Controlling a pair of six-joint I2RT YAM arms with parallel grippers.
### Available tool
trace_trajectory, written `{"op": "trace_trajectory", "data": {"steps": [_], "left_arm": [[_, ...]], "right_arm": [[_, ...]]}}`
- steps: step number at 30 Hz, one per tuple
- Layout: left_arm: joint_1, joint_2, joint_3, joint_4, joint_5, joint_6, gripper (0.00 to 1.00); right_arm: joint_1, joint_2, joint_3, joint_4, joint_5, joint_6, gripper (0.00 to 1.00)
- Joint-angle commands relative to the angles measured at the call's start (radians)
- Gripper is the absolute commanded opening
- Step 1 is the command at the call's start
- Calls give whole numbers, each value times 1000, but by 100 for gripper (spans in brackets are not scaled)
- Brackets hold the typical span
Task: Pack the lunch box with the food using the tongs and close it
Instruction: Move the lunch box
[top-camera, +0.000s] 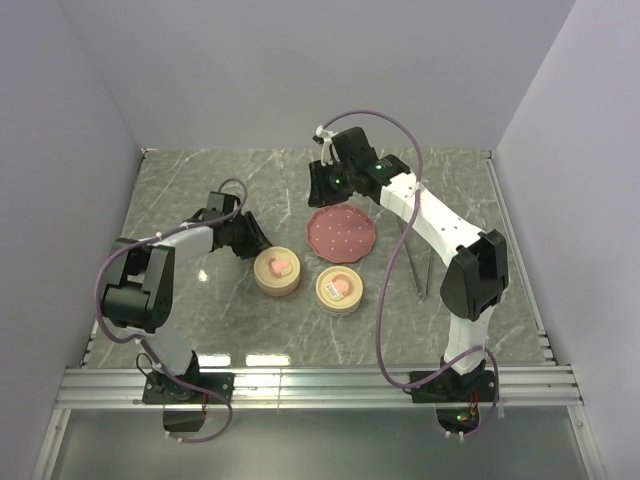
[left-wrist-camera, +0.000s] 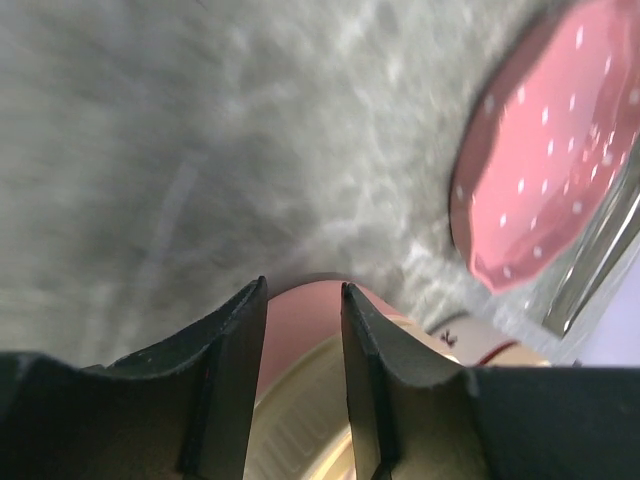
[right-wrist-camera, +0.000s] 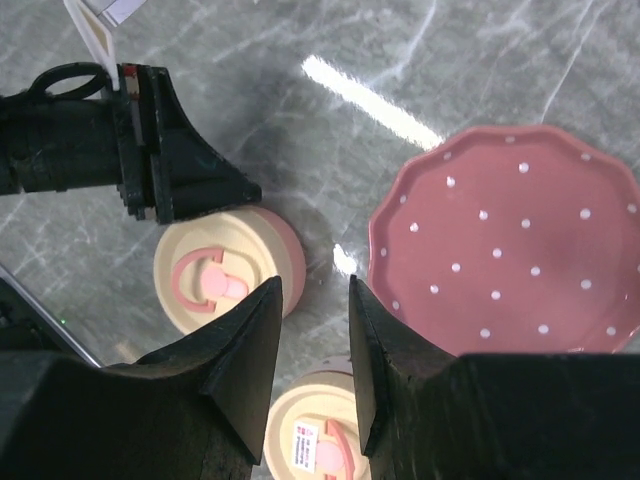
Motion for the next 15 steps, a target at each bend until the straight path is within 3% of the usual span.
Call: {"op": "trace_trajectory", "data": {"steps": [1, 6, 15], "left_arm": [[-50, -49, -19, -30, 33, 8, 42], [-79, -83, -39, -89, 24, -2, 41], [-150, -147, -105, -44, 29, -68, 41]], "right_arm": [[-6, -65, -29, 14, 8, -8, 40], [-12, -108, -83, 11, 5, -20, 40], [-25, -169, -147, 3, -1, -66, 40]]}}
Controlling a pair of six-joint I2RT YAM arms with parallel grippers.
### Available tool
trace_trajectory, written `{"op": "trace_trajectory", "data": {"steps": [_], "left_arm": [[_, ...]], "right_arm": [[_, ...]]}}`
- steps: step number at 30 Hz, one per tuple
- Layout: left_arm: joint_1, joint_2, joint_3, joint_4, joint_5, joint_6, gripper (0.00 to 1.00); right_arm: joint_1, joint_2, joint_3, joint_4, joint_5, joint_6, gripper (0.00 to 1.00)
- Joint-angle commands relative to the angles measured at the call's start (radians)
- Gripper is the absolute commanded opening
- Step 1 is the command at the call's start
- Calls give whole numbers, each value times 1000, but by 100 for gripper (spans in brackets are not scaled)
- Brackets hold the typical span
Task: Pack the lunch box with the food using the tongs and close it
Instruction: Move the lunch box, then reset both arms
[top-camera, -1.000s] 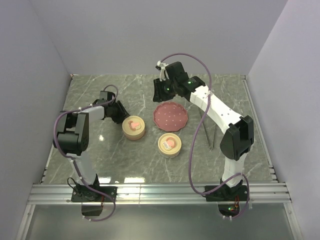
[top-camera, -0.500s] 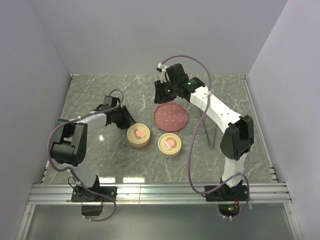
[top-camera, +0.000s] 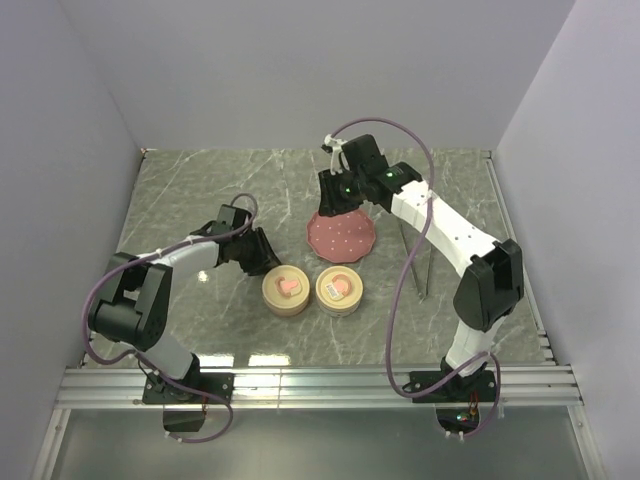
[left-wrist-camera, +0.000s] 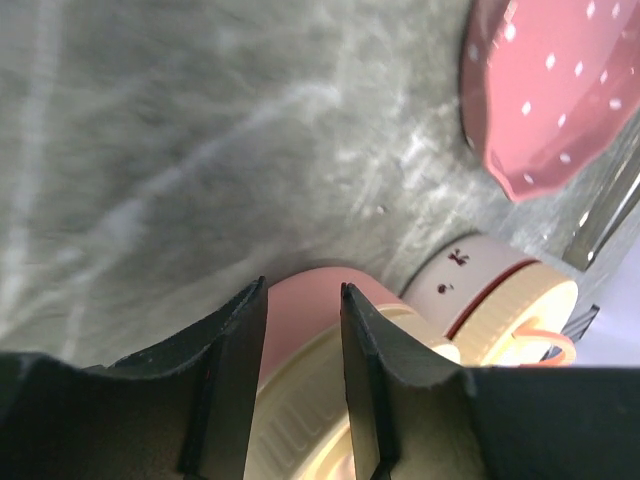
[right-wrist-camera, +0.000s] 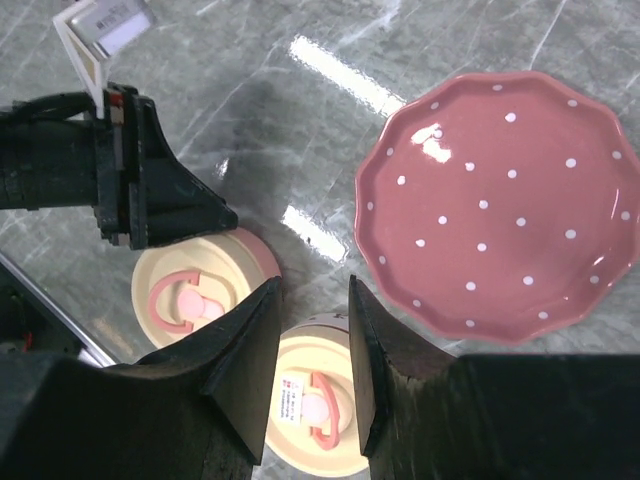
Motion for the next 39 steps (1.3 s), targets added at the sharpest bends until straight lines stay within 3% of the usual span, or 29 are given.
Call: {"op": "trace_trajectory", "data": {"steps": [1, 15, 21, 26, 27, 30, 35, 39], "left_arm": [[-59, -24, 20, 7, 11, -29, 41], [-114, 24, 117, -48, -57, 8, 41], [-99, -9, 216, -152, -294, 28, 43], [19, -27, 333, -198, -353, 59, 48], [71, -27, 370, -208, -353, 65, 57], [160, -30, 421, -205, -353, 76, 64], [338, -78, 451, -165, -316, 79, 66], [357, -174, 490, -146, -354, 125, 67]], "right_arm": [[-16, -75, -23, 20, -2, -32, 40], [-32, -117, -81, 57, 0, -23, 40], [-74, -155, -69, 56, 35, -10, 40], [-173, -187, -67, 42, 132, -12, 41], [-192, -198, -82, 43, 144, -7, 41], [-278, -221, -145, 71, 190, 14, 42], [-407, -270, -228, 100, 253, 37, 41], [-499, -333, -279, 131, 288, 36, 41]]}}
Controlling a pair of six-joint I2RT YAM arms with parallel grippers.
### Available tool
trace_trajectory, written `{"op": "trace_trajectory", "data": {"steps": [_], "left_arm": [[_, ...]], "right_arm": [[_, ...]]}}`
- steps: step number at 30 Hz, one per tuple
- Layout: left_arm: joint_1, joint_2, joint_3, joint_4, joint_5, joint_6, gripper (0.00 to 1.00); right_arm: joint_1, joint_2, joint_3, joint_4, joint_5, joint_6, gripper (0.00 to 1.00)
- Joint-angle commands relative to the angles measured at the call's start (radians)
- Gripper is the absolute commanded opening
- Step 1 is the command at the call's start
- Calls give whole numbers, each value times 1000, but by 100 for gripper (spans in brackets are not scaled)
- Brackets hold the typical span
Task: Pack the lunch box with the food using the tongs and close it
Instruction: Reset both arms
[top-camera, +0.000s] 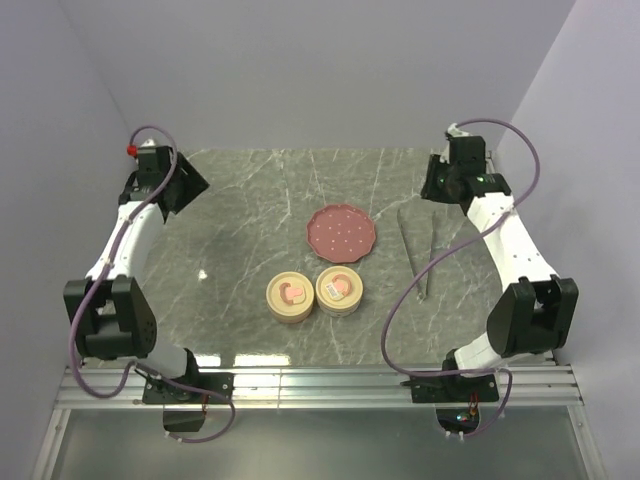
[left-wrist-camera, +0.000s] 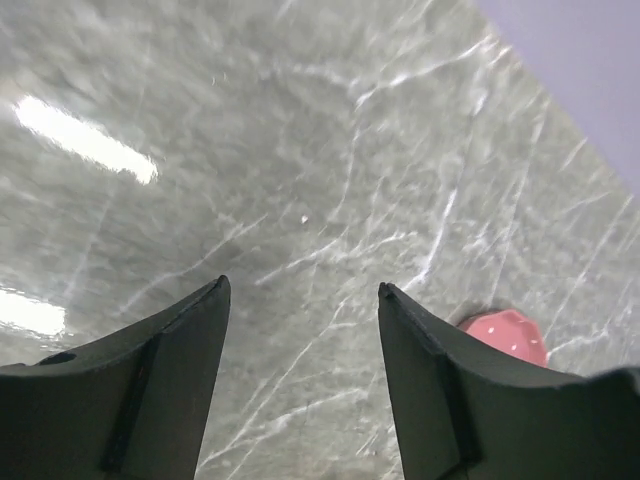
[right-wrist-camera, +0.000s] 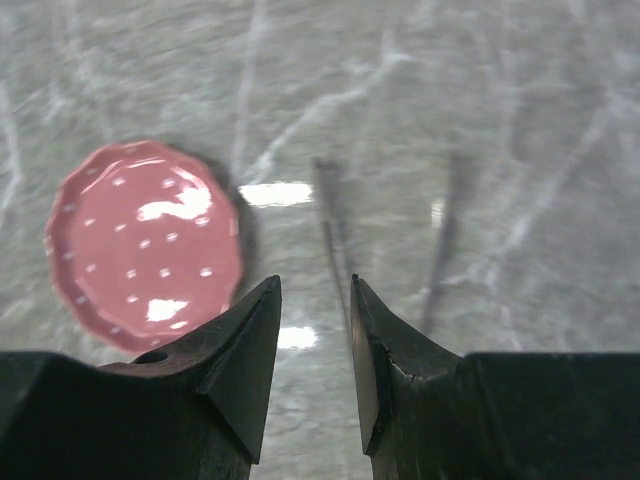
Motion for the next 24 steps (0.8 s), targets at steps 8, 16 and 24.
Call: {"op": "trace_trajectory", "data": {"steps": [8, 16, 24], "left_arm": [[-13, -298, -26, 179, 0, 61, 87], [-11, -298, -23, 156, -46, 75, 89], [-13, -300, -34, 179, -50, 76, 89]], "right_arm": [[-101, -181, -82, 163, 71, 33, 42], [-103, -164, -88, 192, 76, 43, 43], [-103, -164, -83, 204, 87, 45, 43]]}}
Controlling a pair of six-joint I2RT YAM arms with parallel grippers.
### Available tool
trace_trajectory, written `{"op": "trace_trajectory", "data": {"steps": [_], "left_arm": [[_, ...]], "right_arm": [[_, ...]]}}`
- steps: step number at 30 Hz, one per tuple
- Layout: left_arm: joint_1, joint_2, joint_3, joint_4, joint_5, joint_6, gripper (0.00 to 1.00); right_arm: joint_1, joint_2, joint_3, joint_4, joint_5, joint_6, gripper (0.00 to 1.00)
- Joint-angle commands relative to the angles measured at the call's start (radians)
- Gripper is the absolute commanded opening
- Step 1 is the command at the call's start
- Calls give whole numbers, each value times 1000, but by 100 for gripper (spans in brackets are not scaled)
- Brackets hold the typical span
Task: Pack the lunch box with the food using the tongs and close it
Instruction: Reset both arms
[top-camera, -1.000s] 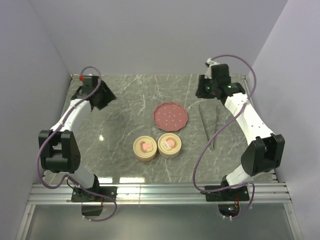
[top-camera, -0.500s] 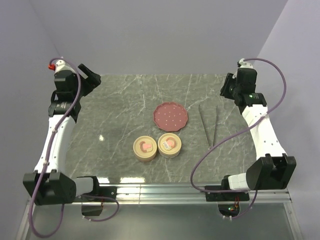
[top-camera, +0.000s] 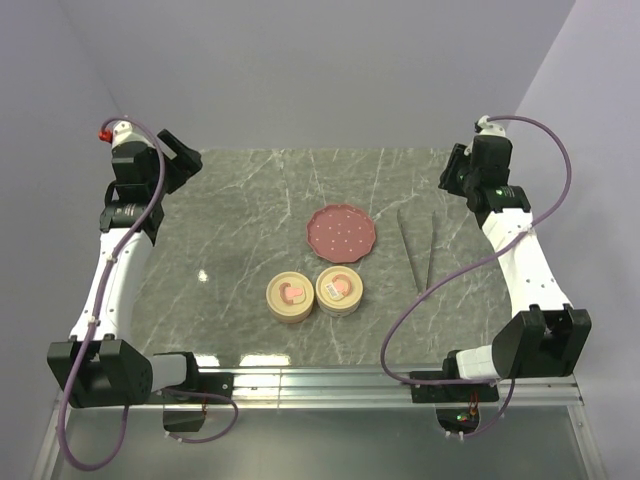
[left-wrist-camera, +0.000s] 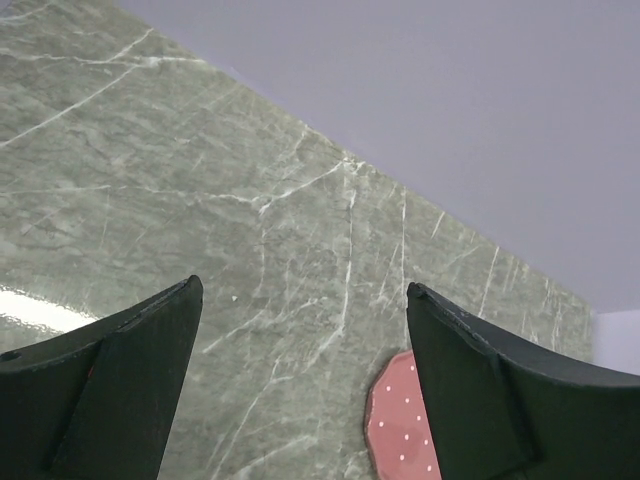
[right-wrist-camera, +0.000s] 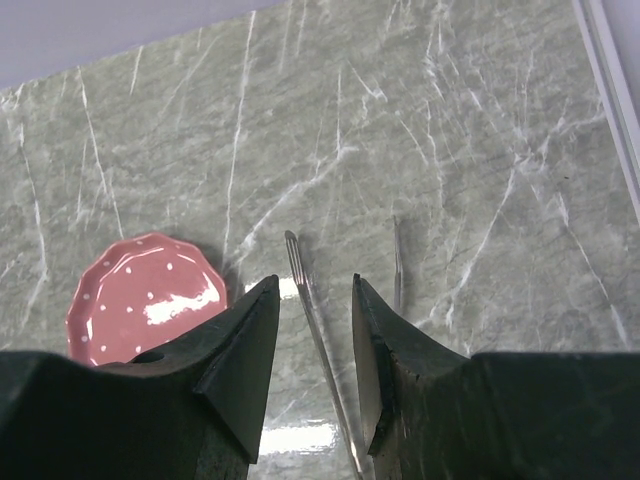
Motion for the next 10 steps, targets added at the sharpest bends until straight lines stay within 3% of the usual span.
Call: {"op": "trace_trajectory", "data": {"steps": [1, 10], "left_arm": [[0, -10, 2, 33, -17, 19, 89], [0, 12, 4, 33, -23, 11, 90]], "right_arm": [[-7, -12, 3, 59, 21, 9, 43], [-7, -5, 5, 66, 33, 8, 43]]}}
